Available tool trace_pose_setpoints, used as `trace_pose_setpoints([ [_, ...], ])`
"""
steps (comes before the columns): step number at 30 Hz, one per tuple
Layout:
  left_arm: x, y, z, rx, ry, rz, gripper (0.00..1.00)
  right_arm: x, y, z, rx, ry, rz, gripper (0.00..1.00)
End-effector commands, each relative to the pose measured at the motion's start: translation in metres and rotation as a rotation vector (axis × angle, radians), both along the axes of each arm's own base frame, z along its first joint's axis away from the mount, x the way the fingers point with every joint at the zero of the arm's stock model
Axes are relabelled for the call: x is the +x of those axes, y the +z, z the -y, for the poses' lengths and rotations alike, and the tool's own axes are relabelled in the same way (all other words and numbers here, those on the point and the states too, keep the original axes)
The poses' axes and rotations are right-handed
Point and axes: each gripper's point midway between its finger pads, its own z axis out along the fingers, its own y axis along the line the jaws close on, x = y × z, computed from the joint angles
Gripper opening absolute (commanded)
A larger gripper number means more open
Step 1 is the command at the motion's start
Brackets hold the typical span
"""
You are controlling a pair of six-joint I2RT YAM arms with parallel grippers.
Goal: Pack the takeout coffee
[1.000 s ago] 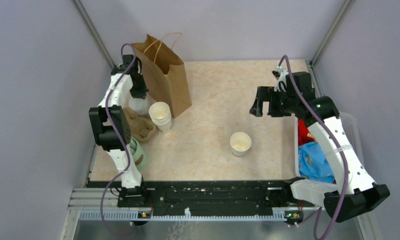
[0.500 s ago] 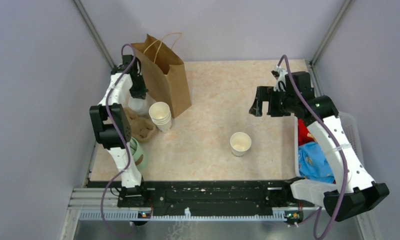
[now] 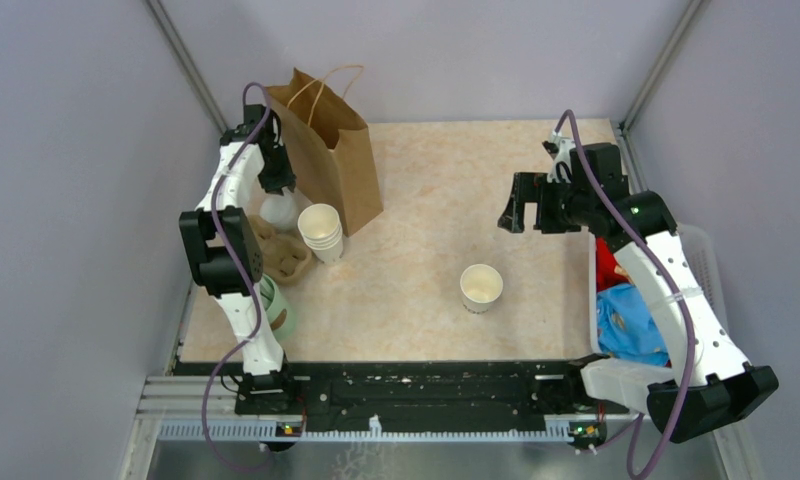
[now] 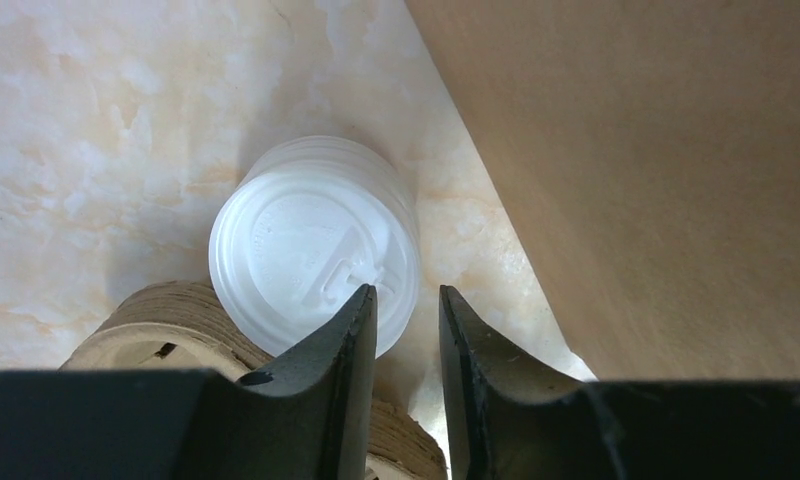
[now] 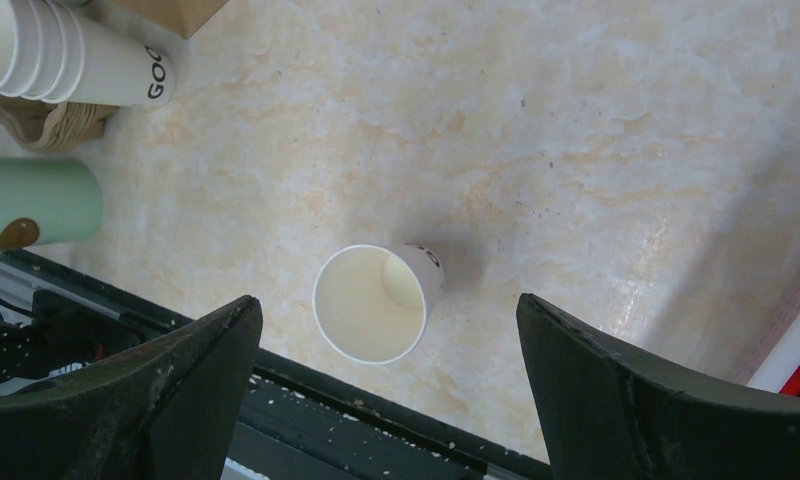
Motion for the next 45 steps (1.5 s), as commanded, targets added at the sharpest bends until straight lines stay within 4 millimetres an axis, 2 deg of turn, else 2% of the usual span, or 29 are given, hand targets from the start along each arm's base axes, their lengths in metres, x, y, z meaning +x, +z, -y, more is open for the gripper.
trace_pose_setpoints([
  [1, -0.001, 0.019, -0.004, 0.02, -0.024, 0.03, 0.36, 0.004, 0.008, -0.007, 0.021, 0.025, 0.04, 0.97],
  [6, -0.006, -0.003, 0.016, -0.08, -0.104, -0.022, 0.34, 0.004, 0.008, -0.007, 0.023, 0.025, 0.044, 0.97],
  [16, -0.009, -0.026, 0.01, -0.059, -0.076, -0.087, 0.33, 0.003, 0.008, -0.007, 0.021, 0.023, 0.042, 0.97],
  [21, -0.01, -0.03, 0.009, -0.05, -0.072, -0.095, 0.32, 0.004, 0.008, -0.007, 0.023, 0.022, 0.041, 0.97],
  [31, -0.012, -0.032, 0.007, -0.04, -0.069, -0.1, 0.17, 0.004, 0.006, -0.008, 0.024, 0.026, 0.037, 0.97],
  [39, -0.009, -0.011, -0.003, 0.015, -0.051, -0.061, 0.02, 0.004, 0.007, -0.009, 0.028, 0.029, 0.041, 0.97],
  [45, -0.01, 0.022, -0.01, 0.058, -0.036, 0.007, 0.0, 0.005, 0.01, -0.009, 0.032, 0.029, 0.051, 0.97],
])
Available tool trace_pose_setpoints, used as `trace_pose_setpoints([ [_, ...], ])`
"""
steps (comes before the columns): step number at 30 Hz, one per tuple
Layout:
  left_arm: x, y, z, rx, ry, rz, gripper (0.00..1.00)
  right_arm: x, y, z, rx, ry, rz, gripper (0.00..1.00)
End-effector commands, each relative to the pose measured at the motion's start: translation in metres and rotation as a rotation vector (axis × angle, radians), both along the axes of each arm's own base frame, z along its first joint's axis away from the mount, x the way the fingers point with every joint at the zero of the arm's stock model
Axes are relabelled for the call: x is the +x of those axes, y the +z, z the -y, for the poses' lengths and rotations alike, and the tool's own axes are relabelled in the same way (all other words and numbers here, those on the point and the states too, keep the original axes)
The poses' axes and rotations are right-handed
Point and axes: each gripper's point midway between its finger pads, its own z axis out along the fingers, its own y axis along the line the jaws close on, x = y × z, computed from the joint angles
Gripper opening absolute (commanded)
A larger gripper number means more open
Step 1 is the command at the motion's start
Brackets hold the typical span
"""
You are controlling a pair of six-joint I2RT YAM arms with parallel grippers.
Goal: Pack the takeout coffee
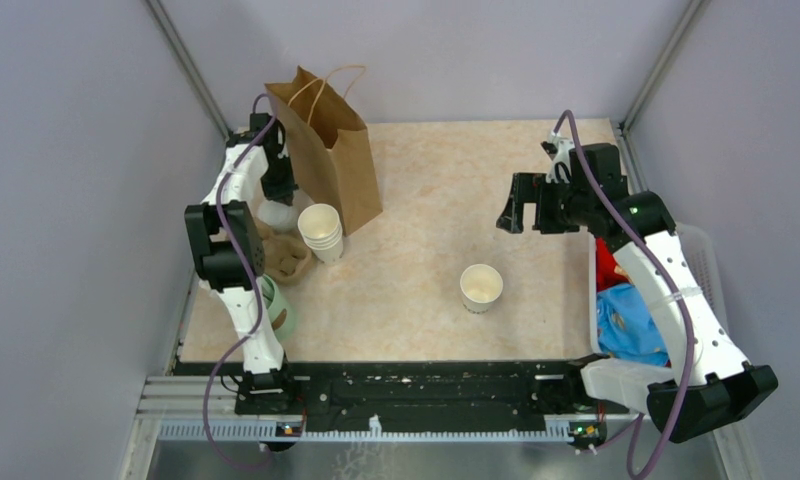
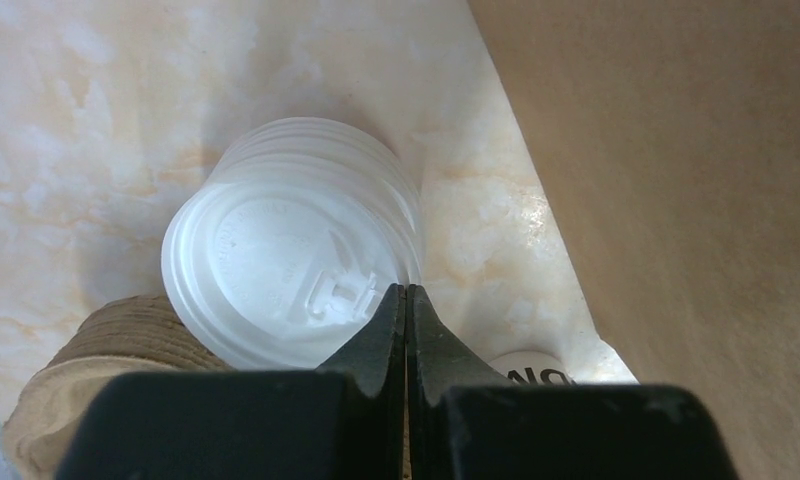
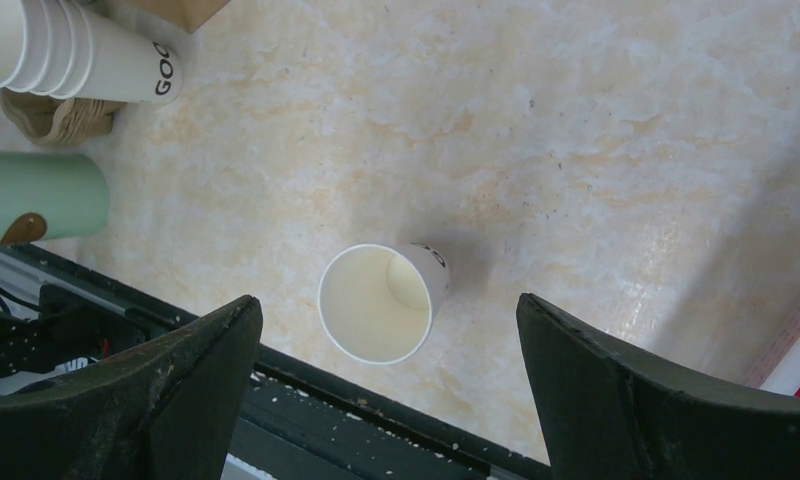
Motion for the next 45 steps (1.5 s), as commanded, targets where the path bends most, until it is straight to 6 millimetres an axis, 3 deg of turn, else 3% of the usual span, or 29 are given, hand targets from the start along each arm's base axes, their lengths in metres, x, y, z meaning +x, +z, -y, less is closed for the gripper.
trace_pose_setpoints([
  [1, 0.002, 0.057, -0.011, 0.054, 0.01, 0.121, 0.0, 0.006, 0.012, -0.006, 0.023, 0.018, 0.056, 0.97],
  [11, 0.002, 0.093, -0.011, 0.06, 0.026, 0.213, 0.0, 0.005, 0.017, -0.007, 0.033, 0.021, 0.064, 0.97],
  [15, 0.002, 0.131, -0.014, 0.07, 0.056, 0.305, 0.0, 0.005, 0.018, -0.008, 0.039, 0.022, 0.065, 0.97],
  [18, 0.0, 0.175, -0.008, 0.029, 0.078, 0.431, 0.0, 0.005, 0.02, -0.009, 0.044, 0.021, 0.068, 0.97],
  [23, -0.021, 0.244, 0.048, -0.319, 0.095, 0.66, 0.0, 0.005, 0.023, -0.012, 0.064, 0.019, 0.06, 0.97],
  [25, -0.044, 0.26, 0.068, -0.468, 0.121, 0.705, 0.0, 0.004, 0.022, -0.015, 0.088, 0.019, 0.05, 0.97],
  [28, -0.078, 0.284, 0.081, -0.562, 0.121, 0.777, 0.0, -0.001, 0.023, -0.023, 0.146, 0.031, 0.038, 0.96],
  [31, -0.111, 0.33, 0.099, -0.621, -0.015, 0.896, 0.0, -0.008, 0.024, -0.035, 0.212, 0.077, 0.024, 0.96],
  [35, -0.16, 0.378, 0.148, -0.866, -0.313, 0.954, 0.0, -0.025, 0.032, -0.066, 0.353, 0.232, -0.024, 0.98],
  [40, -0.204, 0.391, 0.193, -1.184, -0.617, 0.899, 0.0, -0.043, 0.077, -0.123, 0.563, 0.398, 0.014, 0.99],
  [45, -0.219, 0.371, 0.232, -1.291, -0.764, 0.728, 0.0, -0.045, 0.118, -0.174, 0.753, 0.484, 0.047, 0.99],
])
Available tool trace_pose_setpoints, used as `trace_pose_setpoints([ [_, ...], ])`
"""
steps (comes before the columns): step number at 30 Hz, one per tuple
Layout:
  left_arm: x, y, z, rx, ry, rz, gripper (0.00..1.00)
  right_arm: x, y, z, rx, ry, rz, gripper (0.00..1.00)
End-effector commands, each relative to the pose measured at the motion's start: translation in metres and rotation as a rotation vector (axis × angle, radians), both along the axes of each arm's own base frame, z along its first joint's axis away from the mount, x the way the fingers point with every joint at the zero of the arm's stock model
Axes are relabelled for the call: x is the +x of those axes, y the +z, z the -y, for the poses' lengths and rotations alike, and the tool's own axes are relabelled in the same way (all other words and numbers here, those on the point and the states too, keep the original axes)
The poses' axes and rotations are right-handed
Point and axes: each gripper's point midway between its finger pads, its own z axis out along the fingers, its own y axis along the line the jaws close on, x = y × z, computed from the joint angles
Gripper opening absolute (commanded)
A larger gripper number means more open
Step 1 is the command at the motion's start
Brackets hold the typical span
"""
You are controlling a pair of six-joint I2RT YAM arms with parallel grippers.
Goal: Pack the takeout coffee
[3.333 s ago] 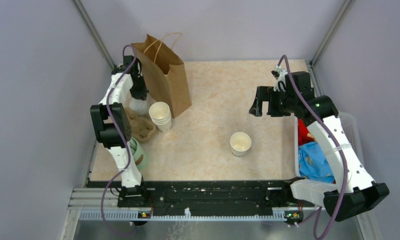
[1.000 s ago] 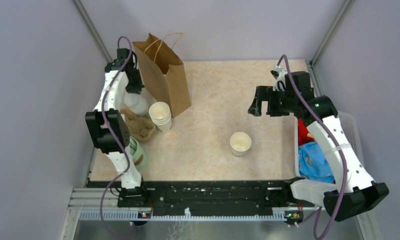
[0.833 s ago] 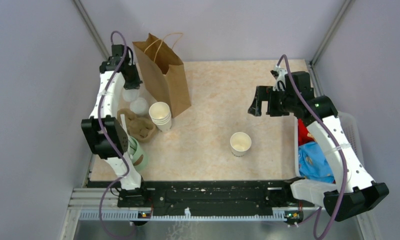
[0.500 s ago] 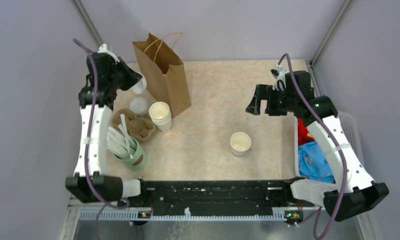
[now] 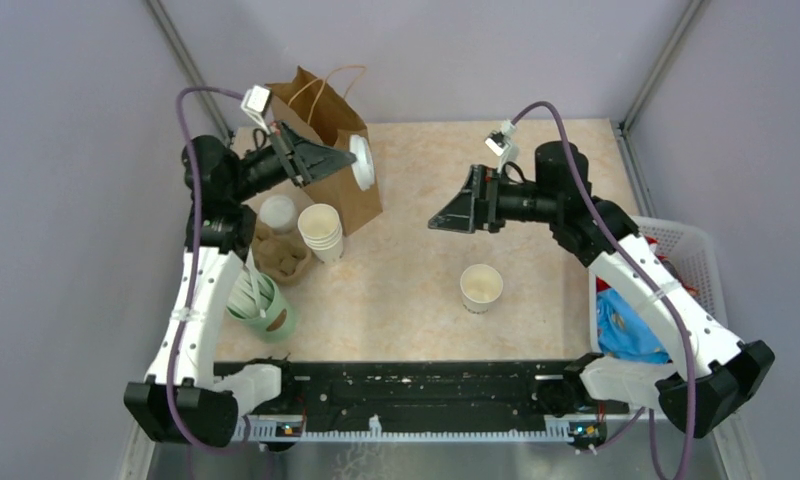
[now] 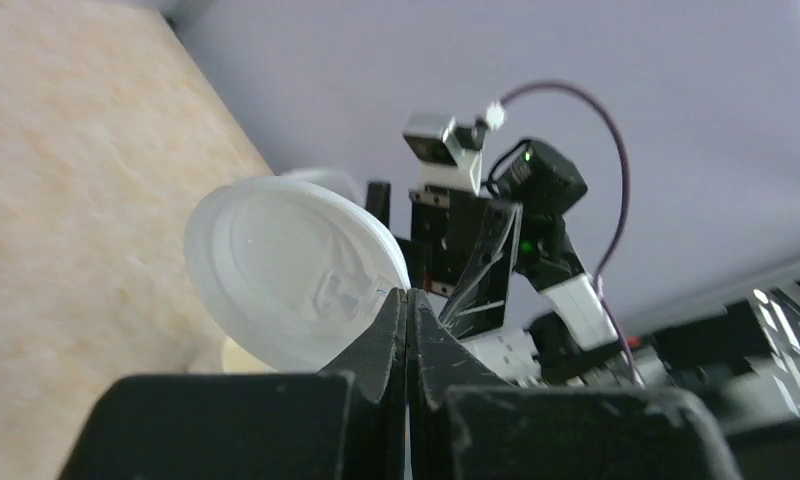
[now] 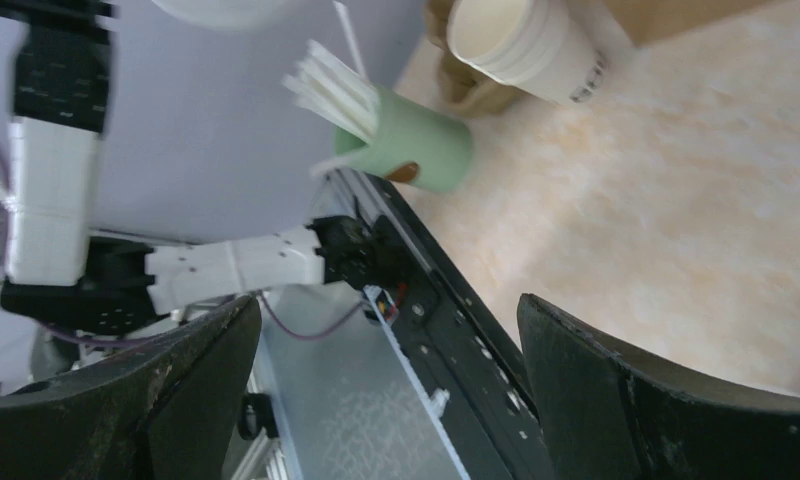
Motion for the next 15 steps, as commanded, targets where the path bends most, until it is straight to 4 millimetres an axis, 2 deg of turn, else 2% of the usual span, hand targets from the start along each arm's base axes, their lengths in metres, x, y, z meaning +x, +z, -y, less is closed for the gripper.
trace_pose_setpoints([
  [1, -0.036, 0.002, 0.033, 0.004, -0.274, 0.048, 0.0, 0.001, 0.063, -0.048, 0.249, 0.08, 0.074, 0.99],
  [5, -0.037, -0.01, 0.042, 0.012, -0.312, 0.017, 0.0, 0.002, 0.081, -0.069, 0.316, 0.083, 0.08, 0.99],
  [15, -0.038, -0.029, 0.051, 0.017, -0.35, -0.052, 0.0, 0.012, 0.078, -0.078, 0.381, 0.032, 0.044, 0.99],
])
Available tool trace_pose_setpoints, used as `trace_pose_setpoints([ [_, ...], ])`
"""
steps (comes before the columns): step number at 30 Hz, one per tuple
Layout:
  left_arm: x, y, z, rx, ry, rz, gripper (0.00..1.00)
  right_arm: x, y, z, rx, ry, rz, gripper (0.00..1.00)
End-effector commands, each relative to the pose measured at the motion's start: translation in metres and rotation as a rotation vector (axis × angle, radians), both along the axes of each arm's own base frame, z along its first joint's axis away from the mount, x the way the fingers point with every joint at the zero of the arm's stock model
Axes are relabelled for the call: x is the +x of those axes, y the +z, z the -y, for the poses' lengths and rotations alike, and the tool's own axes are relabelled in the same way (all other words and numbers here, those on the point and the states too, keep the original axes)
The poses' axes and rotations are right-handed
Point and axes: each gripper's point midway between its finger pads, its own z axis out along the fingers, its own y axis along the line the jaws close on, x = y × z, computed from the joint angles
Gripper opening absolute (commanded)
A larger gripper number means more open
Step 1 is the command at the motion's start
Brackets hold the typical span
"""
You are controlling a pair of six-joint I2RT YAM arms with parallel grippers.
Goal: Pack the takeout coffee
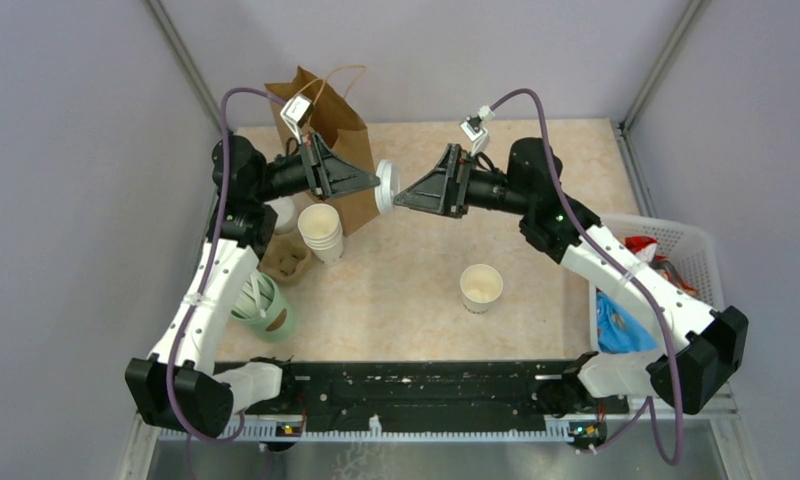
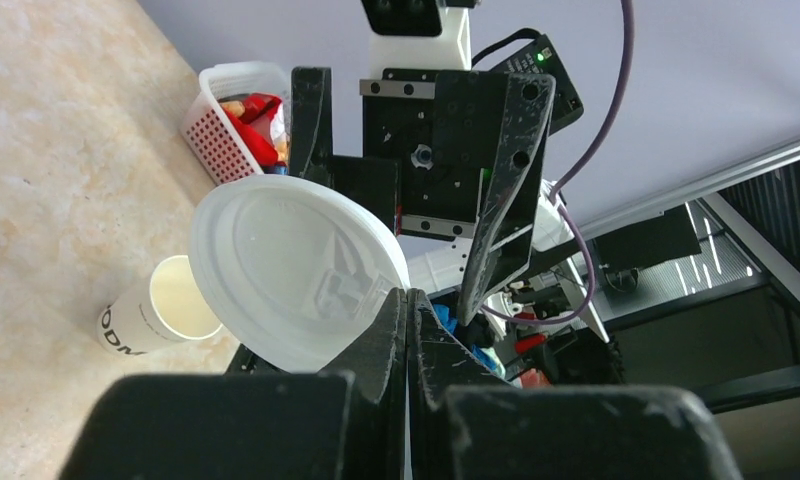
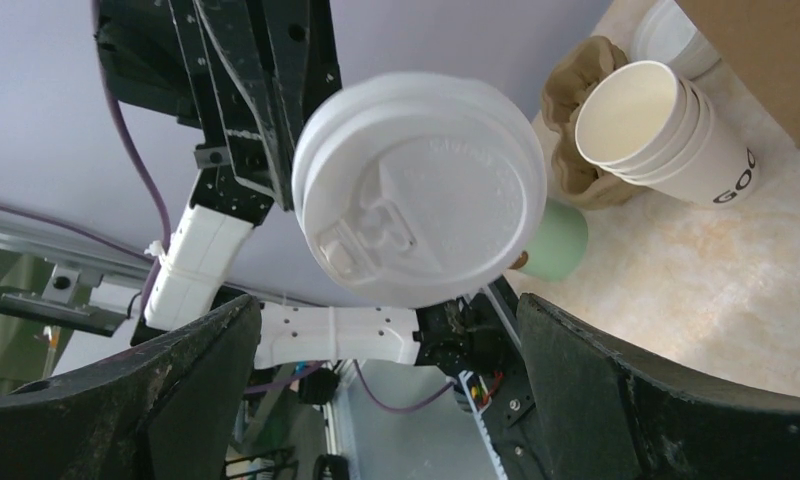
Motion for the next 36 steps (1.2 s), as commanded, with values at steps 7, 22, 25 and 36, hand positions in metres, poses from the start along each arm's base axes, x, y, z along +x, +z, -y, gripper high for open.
trace_pose_setpoints([
  [7, -0.01, 0.003, 0.006, -0.002, -0.055, 0.048, 0.0, 0.011, 0.012, -0.008, 0.061, -0.037, 0.007, 0.99],
  [22, -0.015, -0.003, 0.009, 0.004, -0.081, 0.036, 0.0, 0.013, 0.011, -0.01, 0.096, -0.037, -0.007, 0.94],
  [25, -0.015, -0.004, 0.01, 0.004, -0.084, 0.035, 0.0, 0.013, 0.008, -0.01, 0.099, -0.038, -0.02, 0.93],
  [36, -0.017, -0.004, 0.012, 0.004, -0.095, 0.037, 0.0, 0.014, 0.007, -0.012, 0.103, -0.033, -0.028, 0.91],
])
